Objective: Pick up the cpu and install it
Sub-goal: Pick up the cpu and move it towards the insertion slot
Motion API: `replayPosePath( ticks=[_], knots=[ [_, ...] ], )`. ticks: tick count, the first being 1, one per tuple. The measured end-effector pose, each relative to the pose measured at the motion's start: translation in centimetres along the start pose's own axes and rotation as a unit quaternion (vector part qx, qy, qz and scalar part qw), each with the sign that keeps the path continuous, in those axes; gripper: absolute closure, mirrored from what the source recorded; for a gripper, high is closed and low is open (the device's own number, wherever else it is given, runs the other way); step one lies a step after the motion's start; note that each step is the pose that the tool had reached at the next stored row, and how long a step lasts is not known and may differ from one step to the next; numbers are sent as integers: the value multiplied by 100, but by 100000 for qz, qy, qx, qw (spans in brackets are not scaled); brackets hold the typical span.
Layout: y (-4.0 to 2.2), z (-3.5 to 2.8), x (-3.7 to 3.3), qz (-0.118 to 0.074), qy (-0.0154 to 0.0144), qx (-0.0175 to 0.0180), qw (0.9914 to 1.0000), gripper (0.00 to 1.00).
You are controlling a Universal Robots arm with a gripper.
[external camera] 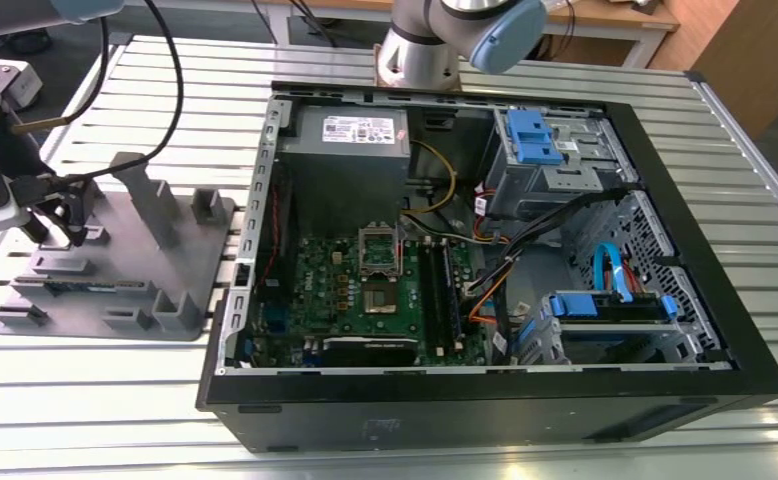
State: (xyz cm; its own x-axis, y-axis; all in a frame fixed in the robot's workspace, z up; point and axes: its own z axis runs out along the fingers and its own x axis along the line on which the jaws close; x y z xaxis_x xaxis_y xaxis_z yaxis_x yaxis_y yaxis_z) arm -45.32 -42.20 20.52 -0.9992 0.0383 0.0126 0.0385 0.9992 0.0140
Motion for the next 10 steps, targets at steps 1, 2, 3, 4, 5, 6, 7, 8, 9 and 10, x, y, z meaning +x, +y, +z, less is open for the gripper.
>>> replayPosePath(
  ticks=[1,2,3,4,5,6,7,8,9,10],
  knots=[
    [0,0,0,-1,0,-2,100000,53],
    [0,0,0,-1,-1,-1,100000,53],
    [0,0,0,1,-3,-3,100000,53],
    [0,-4,0,1,6,4,100000,53],
    [0,-11,1,1,28,16,100000,53],
    [0,-21,1,3,19,10,100000,53],
    [0,-31,1,1,2,-1,100000,53],
    [1,-48,1,1,5,3,100000,53],
    [1,-67,1,1,4,0,100000,53],
    [1,-88,1,1,5,0,100000,53]
  ],
)
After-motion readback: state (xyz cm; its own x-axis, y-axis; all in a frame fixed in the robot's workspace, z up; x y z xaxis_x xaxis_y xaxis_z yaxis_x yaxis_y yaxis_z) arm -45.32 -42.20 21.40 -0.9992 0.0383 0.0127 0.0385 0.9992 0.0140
